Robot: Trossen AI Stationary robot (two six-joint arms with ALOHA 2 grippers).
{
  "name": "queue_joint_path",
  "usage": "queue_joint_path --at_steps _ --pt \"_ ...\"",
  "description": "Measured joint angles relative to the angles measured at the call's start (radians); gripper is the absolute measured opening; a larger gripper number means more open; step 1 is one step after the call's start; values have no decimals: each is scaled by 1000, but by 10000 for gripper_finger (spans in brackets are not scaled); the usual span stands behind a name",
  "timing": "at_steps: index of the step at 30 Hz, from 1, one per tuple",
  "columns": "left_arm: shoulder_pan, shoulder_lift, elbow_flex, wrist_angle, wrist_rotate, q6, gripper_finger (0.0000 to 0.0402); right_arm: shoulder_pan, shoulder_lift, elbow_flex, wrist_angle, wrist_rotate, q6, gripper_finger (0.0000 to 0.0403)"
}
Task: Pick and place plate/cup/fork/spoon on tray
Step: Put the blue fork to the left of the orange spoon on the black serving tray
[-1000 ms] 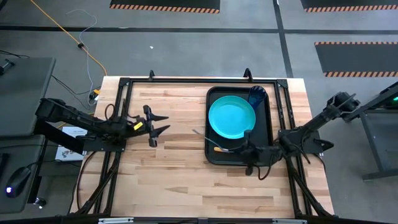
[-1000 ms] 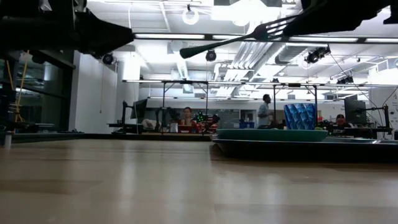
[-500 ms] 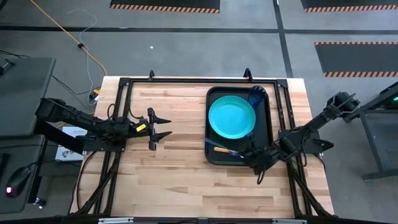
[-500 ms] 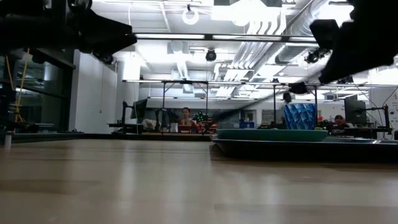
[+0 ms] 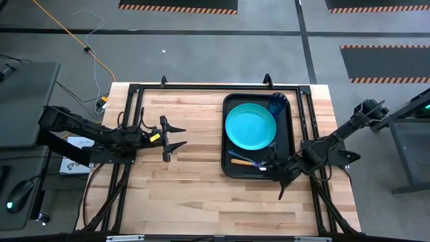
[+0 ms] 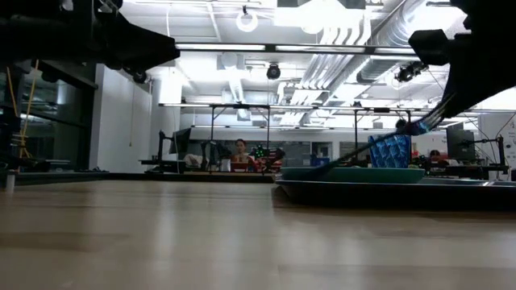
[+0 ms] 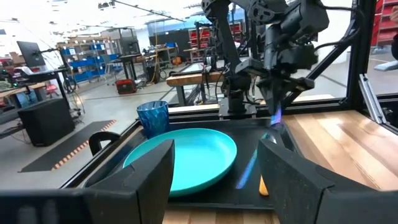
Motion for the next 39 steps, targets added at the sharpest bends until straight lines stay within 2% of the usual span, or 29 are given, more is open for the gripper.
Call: queue_joint_path --at_steps 5,9,23,32,39 --pt "0 0 0 0 -1 0 221 -27 0 0 -91 -45 43 0" --pt "0 0 0 -1 -2 1 221 -44 2 0 -94 -109 26 0" --pt "0 0 1 -1 -3 2 220 -94 2 0 -137 -199 -12 0" --pt "0 17 2 6 -2 -63 221 -156 10 -13 -121 -222 -142 0" --pt "0 59 2 25 -1 -72 221 -194 86 -21 -102 -253 -289 1"
